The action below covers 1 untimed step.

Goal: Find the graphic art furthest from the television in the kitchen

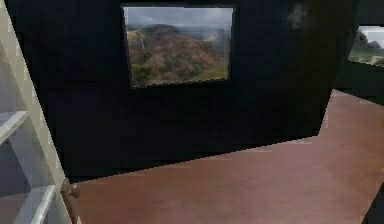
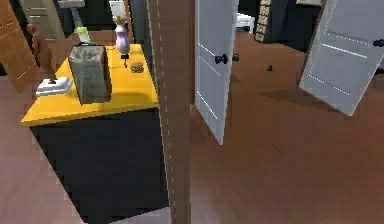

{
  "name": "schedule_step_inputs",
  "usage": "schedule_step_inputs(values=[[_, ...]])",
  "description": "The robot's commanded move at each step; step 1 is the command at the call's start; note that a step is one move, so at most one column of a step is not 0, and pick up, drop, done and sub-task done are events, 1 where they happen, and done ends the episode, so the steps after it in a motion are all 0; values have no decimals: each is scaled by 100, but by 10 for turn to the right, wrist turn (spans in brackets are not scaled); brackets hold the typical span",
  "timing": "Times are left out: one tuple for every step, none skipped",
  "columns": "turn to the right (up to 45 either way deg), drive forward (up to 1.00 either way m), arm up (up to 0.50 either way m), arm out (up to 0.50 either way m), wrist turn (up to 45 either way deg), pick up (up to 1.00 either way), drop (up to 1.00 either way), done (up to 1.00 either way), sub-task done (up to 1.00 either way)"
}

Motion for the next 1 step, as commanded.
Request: schedule_step_inputs(values=[[60, 0, 0, 0, 0, 0, 0, 0, 0]])
